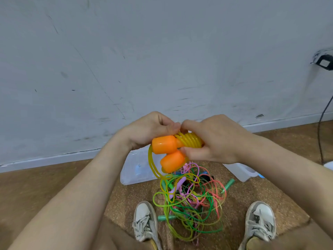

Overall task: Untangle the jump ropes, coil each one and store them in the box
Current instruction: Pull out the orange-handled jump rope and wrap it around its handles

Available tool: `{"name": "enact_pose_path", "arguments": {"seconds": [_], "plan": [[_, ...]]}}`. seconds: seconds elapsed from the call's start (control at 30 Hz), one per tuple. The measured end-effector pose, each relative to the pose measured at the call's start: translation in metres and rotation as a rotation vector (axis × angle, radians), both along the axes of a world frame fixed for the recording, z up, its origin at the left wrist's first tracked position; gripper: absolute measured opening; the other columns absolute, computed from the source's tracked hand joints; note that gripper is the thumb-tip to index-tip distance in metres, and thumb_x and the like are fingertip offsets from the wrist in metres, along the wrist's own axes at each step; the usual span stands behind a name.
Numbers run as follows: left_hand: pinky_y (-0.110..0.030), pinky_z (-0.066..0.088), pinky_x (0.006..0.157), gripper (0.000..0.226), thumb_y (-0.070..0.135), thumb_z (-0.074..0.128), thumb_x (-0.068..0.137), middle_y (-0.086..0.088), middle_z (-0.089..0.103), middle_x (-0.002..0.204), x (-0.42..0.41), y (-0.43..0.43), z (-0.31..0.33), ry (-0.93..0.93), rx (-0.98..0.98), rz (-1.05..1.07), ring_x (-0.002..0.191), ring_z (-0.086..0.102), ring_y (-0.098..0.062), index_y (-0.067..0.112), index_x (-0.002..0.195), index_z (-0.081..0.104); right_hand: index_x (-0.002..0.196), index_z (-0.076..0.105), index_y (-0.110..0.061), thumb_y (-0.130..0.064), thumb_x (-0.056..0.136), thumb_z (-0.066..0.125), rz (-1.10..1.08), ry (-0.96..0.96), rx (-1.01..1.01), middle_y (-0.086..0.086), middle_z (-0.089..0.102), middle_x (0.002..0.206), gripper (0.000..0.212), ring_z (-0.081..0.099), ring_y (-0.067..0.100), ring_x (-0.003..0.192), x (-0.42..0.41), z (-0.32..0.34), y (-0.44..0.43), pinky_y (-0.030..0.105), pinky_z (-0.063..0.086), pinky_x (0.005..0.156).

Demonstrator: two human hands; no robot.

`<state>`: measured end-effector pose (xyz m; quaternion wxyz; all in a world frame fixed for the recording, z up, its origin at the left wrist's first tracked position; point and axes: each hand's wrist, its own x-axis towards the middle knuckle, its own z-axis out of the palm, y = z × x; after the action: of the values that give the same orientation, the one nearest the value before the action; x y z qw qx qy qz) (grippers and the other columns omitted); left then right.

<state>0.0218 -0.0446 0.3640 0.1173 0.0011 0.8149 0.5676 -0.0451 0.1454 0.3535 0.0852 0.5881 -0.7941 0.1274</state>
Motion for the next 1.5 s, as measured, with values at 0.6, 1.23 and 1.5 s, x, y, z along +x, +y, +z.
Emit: {"name": "enact_pose_path", "arguments": {"seconds": [0.6,1.23,1.5], "plan": [[-0.014,0.02,0.034,0.038,0.034,0.042,0.101,-0.001,0.036,0.044,-0.013,0.017,-0.044,-0.155,0.42,0.235,0.033,0.024,-0.007,0.011,0.07,0.045,0.083,0.061,-0.023,-0.049,0.084,0.057,-0.27,-0.86,-0.775,0.001,0.059,0.056,0.027,0.052,0.018,0.049,-0.016,0.0,-0.015,0.029,0.04,0.048],[-0.034,0.053,0.087,0.052,0.037,0.061,0.09,-0.005,0.065,0.121,0.014,-0.027,-0.054,-0.64,-0.677,-0.151,0.103,0.063,-0.019,0.018,0.134,0.042,0.088,0.05,-0.023,-0.06,0.086,0.052,-0.623,-0.775,-0.768,0.005,0.066,0.071,0.037,0.062,0.021,0.063,-0.05,-0.023,-0.01,0.042,0.049,0.063],[-0.041,0.046,0.096,0.025,-0.001,0.057,0.072,-0.002,0.072,0.087,-0.002,0.018,-0.01,0.132,0.152,0.124,0.091,0.067,-0.018,0.02,0.078,0.07,0.089,0.054,-0.008,-0.033,0.099,0.046,-0.08,-1.324,-0.534,0.01,0.054,0.056,0.028,0.043,0.02,0.043,0.0,0.012,-0.025,0.025,0.033,0.042]]}}
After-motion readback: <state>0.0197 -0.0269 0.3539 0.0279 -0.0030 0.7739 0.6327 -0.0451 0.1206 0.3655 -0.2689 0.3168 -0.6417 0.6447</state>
